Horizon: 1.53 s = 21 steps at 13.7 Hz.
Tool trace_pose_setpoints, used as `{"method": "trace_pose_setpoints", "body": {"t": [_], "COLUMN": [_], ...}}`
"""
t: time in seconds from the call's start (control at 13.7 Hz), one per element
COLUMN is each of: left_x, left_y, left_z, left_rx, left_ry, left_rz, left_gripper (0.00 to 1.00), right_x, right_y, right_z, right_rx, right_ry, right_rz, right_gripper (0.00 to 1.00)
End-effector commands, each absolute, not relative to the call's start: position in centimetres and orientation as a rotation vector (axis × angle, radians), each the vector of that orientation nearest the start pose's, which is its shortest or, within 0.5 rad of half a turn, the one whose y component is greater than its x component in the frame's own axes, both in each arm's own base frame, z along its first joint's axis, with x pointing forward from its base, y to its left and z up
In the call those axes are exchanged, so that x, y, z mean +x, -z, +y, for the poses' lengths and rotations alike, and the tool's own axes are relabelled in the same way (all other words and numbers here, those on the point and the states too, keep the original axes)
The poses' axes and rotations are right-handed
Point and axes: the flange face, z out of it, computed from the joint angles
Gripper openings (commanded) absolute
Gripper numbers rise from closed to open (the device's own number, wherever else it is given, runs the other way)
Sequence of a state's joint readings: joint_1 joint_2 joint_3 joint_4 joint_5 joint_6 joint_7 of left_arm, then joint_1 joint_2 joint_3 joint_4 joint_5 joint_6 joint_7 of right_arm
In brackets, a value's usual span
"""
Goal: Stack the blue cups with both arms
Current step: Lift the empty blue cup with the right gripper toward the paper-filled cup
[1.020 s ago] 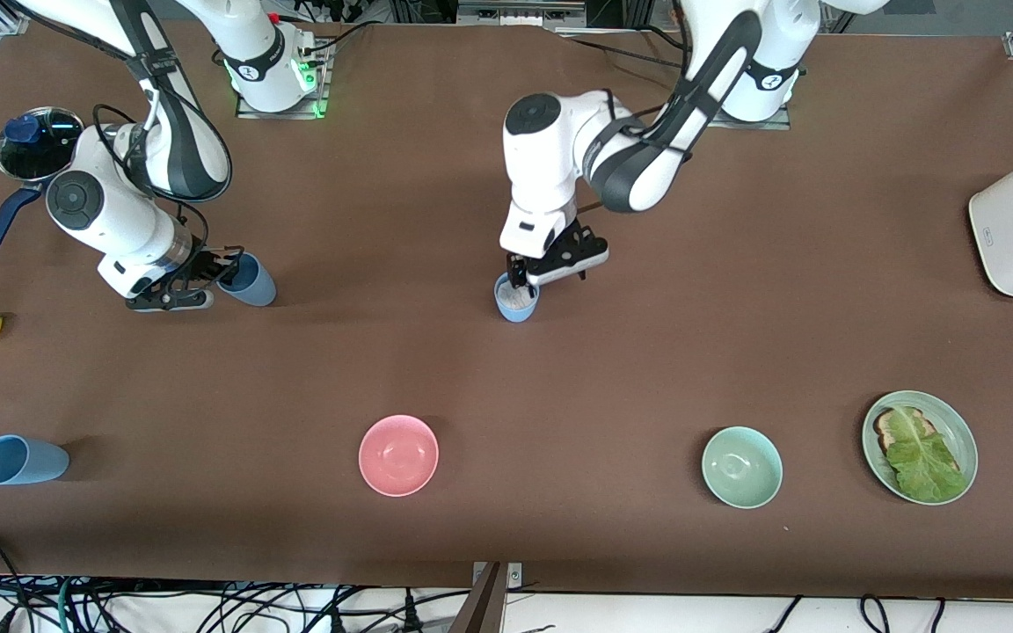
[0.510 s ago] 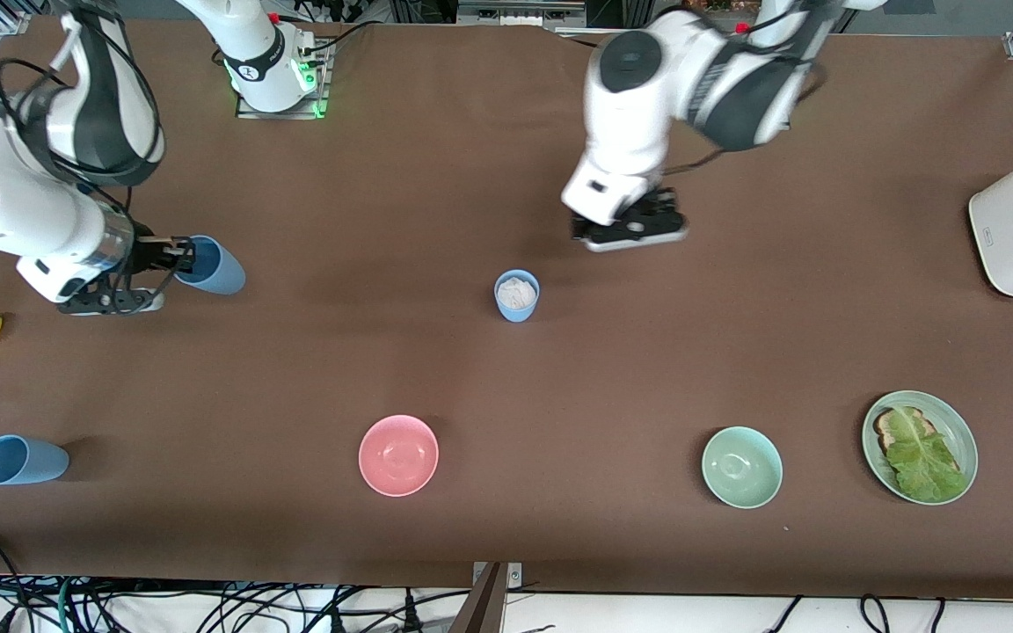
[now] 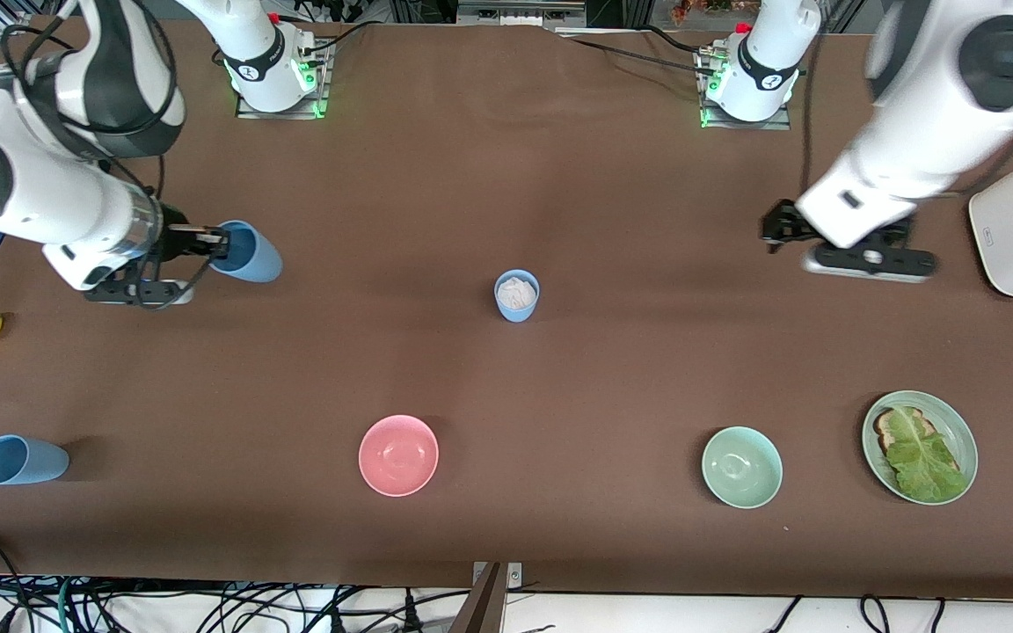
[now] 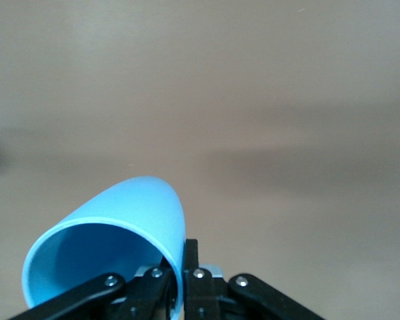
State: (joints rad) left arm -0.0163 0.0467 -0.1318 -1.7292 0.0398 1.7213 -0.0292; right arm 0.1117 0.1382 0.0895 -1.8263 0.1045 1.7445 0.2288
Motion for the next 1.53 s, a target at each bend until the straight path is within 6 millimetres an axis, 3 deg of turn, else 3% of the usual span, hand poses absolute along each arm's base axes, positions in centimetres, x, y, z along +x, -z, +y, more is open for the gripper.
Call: {"method": "trace_pose_setpoints", "body": {"t": [0.0,0.15,0.29,0.36,0.51,0.66,0.87,1.02,1.17,1.46], "left_x": [57.1,57.1,56.2,56.1,56.0,55.8,55.2,55.2,55.2,55.3], "left_y": [-55.0,-56.7,-58.1,-59.3,-59.3,-59.8,-63.1,-63.3,-63.1,-63.1], "left_z": [-3.3,1.2,3.7,4.0,3.7,3.5,2.5,2.3,2.4,2.2], "left_rx": [-3.132,-3.144,-3.145,-3.137,-3.132,-3.146,-3.149,-3.194,-3.199,-3.202], "left_ry": [-0.096,-0.077,-0.149,-0.142,-0.159,-0.164,-0.12,-0.116,-0.121,-0.118], "left_rz": [0.176,0.056,-0.017,-0.029,-0.019,-0.017,0.01,-0.01,-0.012,-0.01], "left_gripper": [1.0,1.0,1.0,1.0,1.0,1.0,1.0,1.0,1.0,1.0], "right_x": [55.9,55.4,55.0,54.8,55.1,56.5,57.5,57.8,56.1,54.5], "right_y": [-44.8,-44.9,-44.3,-43.7,-42.6,-42.8,-42.5,-40.7,-38.9,-37.1], "right_z": [17.1,20.7,24.8,26.6,29.8,32.7,37.3,39.6,43.1,45.2], "right_rx": [-3.017,-2.977,-2.929,-2.909,-2.861,-2.83,-2.8,-2.786,-2.824,-2.904], "right_ry": [-0.362,-0.331,-0.303,-0.289,-0.286,-0.263,-0.266,-0.237,-0.191,-0.163], "right_rz": [0.166,0.187,0.262,0.29,0.335,0.368,0.423,0.41,0.321,0.219], "right_gripper": [0.0,0.0,0.0,0.0,0.0,0.0,0.0,0.0,0.0,0.0]}}
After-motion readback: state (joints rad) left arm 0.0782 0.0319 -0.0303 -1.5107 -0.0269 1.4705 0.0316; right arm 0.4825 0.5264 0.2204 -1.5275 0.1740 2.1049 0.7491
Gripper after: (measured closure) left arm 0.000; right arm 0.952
